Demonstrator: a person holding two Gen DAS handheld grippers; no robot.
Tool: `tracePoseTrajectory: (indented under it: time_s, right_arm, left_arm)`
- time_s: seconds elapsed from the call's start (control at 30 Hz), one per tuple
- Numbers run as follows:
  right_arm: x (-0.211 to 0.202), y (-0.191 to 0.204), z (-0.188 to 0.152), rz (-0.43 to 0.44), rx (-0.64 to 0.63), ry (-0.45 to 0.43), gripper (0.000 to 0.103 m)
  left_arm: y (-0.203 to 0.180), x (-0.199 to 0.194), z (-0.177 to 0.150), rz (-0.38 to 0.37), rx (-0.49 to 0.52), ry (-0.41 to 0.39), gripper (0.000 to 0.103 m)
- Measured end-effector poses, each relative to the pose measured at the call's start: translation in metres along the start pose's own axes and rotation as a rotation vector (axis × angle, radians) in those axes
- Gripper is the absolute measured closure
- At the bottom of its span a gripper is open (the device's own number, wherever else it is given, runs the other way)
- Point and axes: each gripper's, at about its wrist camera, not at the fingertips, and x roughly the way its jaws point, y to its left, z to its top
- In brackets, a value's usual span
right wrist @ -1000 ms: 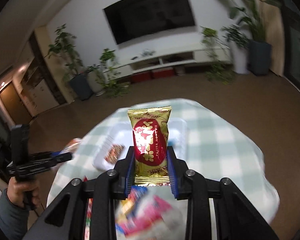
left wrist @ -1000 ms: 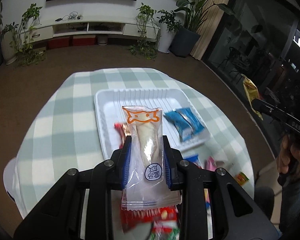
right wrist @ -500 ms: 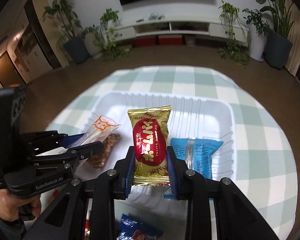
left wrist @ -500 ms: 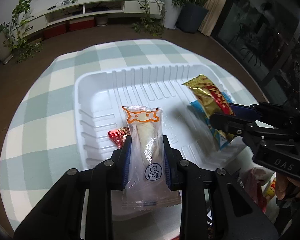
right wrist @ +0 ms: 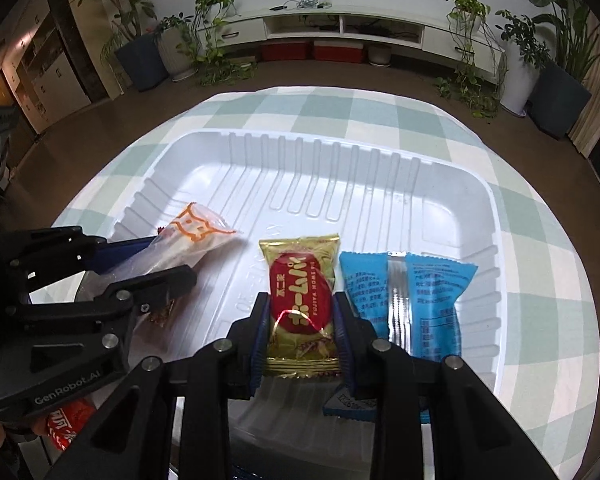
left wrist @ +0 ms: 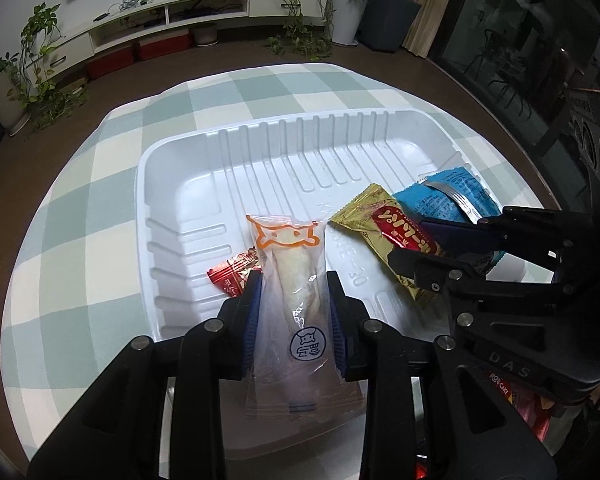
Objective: Organize snacks
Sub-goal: 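Carry the bun and wafer to the white tray and release both, then grasp the green-wrapped snack with the left tool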
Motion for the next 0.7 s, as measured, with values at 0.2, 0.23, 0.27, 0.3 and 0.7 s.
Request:
tracePoseTrajectory:
  time_s: [0.2, 0.23, 0.27, 0.3, 0.7]
  right_arm:
    - [0.007, 0.002, -0.004, -0.022, -0.013, 0.015, 0.068]
    - [0.005, 0.002, -0.003, -0.023, -0.012, 0.015, 0.068]
    - [0.005, 0.003, -0.003, -0.024, -0.013, 0.014, 0.067]
    - [0.003, 0.004, -0.002, -0.027, -0.014, 0.011, 0.067]
    - [-0.101, -0.006, 0.001, 0.028, 0.050, -0.179, 0.019]
  left_arm:
    - [0.001, -0.005, -0.004, 0.001, -0.004, -0.004, 0.062]
    - [0.001, -0.007, -0.006, 0.004, -0.005, -0.009, 0.057]
    - [0.001, -0.009, -0.006, 0.009, -0.007, -0.013, 0.055]
    - [0.001, -0.011, -0.007, 0.010, -0.009, -0.018, 0.052]
    - [0.010, -0.114, -0.034, 0.064, -0.067, -0.196, 0.005]
